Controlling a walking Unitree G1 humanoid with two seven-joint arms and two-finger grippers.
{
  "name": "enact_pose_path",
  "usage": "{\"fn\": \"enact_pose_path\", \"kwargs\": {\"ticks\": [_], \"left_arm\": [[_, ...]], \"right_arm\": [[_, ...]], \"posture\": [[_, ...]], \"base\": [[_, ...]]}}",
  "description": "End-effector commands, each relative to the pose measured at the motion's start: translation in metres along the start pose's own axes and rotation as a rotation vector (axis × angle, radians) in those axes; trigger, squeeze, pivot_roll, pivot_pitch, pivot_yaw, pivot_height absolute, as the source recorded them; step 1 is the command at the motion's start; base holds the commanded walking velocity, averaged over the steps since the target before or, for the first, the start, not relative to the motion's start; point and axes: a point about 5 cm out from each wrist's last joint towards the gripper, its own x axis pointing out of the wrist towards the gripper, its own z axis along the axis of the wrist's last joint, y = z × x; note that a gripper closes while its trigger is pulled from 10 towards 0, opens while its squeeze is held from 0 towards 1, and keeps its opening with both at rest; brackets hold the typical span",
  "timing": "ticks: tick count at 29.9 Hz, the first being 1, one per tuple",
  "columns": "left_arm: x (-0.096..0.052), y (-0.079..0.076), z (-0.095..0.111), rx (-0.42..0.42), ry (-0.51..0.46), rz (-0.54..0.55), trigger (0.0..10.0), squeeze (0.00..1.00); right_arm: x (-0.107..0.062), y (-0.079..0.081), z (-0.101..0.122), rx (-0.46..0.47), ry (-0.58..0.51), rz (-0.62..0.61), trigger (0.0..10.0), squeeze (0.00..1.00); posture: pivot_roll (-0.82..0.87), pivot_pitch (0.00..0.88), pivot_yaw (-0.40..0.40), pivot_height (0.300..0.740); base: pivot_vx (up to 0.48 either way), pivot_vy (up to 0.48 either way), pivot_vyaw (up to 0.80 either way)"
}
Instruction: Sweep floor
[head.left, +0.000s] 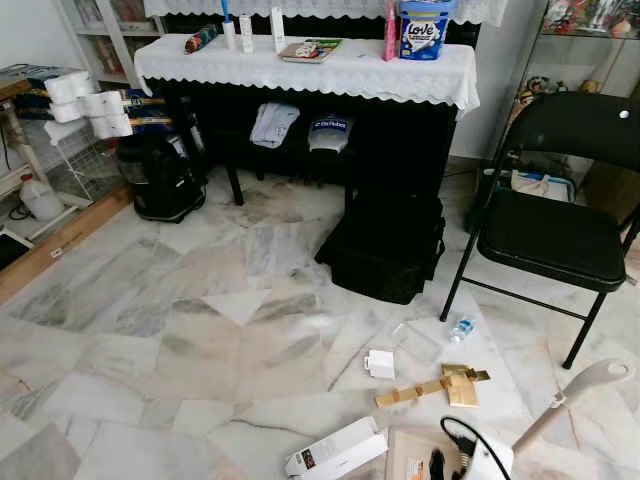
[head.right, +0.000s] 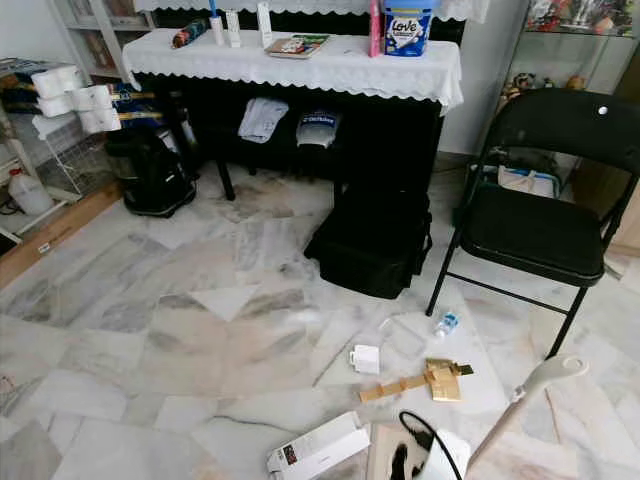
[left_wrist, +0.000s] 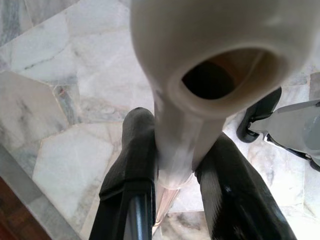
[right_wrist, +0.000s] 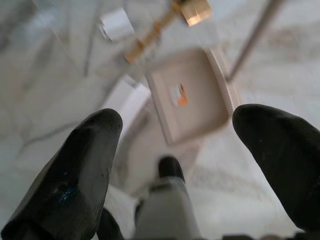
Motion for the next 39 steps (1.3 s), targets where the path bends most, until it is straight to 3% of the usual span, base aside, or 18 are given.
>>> {"fn": "enact_pose_path", "kwargs": {"ticks": [1,2,5,11,16,17,19,22,27,31,39], "left_arm": [[0.000,-0.003,0.003,-0.040,-0.024,-0.020,10.0,0.00],[0.004,-0.027,0.003,-0.035,-0.026,-0.051,10.0,0.00],[0.005,-0.050,0.009,-0.031,-0.039,-0.080,10.0,0.00],[0.005,-0.053,0.013,-0.031,-0.053,-0.100,10.0,0.00],[0.005,-0.060,0.015,0.023,-0.065,-0.139,10.0,0.00],[0.005,-0.066,0.015,0.086,-0.071,-0.155,10.0,0.00],[0.005,-0.069,0.016,0.124,-0.074,-0.164,10.0,0.00],[0.005,-0.071,0.017,0.135,-0.076,-0.168,10.0,0.00],[0.005,-0.075,0.019,0.171,-0.082,-0.181,10.0,0.00],[0.005,-0.075,0.020,0.209,-0.092,-0.188,10.0,0.00],[0.005,-0.076,0.022,0.241,-0.112,-0.200,10.0,0.00]], "right_arm": [[-0.004,-0.005,-0.012,0.011,0.033,-0.021,10.0,0.00],[-0.006,-0.007,-0.017,0.008,0.044,-0.026,10.0,0.00],[-0.010,-0.014,-0.028,0.019,0.068,-0.045,10.0,0.00],[-0.015,-0.025,-0.038,0.018,0.096,-0.077,10.0,0.00],[-0.017,-0.031,-0.043,0.017,0.112,-0.088,10.0,0.00],[-0.019,-0.036,-0.045,0.011,0.108,-0.103,10.0,0.00],[-0.022,-0.043,-0.046,0.007,0.099,-0.117,10.0,0.00],[-0.023,-0.047,-0.048,0.008,0.097,-0.125,10.0,0.00],[-0.031,-0.075,-0.051,0.035,0.083,-0.202,10.0,0.00],[-0.034,-0.088,-0.052,0.042,0.089,-0.215,10.0,0.00],[-0.033,-0.085,-0.050,0.044,0.073,-0.181,10.0,0.00]], "posture": [[0.01,0.015,0.029,0.740],[0.01,0.016,0.028,0.740],[0.00,0.015,0.027,0.740],[0.00,0.015,0.025,0.740],[-0.01,0.014,0.023,0.740],[-0.01,0.011,0.021,0.740],[-0.01,0.011,0.021,0.740],[-0.02,0.010,0.021,0.740],[-0.03,0.007,0.021,0.740],[-0.03,0.001,0.021,0.740],[-0.03,0.000,0.020,0.740]], "base": [[0.000,0.000,0.00],[0.000,0.000,0.00],[0.000,0.000,0.00],[0.000,0.000,0.00],[0.000,0.000,0.00],[0.000,0.000,0.00],[0.000,0.000,0.00],[0.000,0.000,0.00],[0.000,0.000,0.00],[0.000,0.000,0.00],[0.000,0.000,0.00]]}}
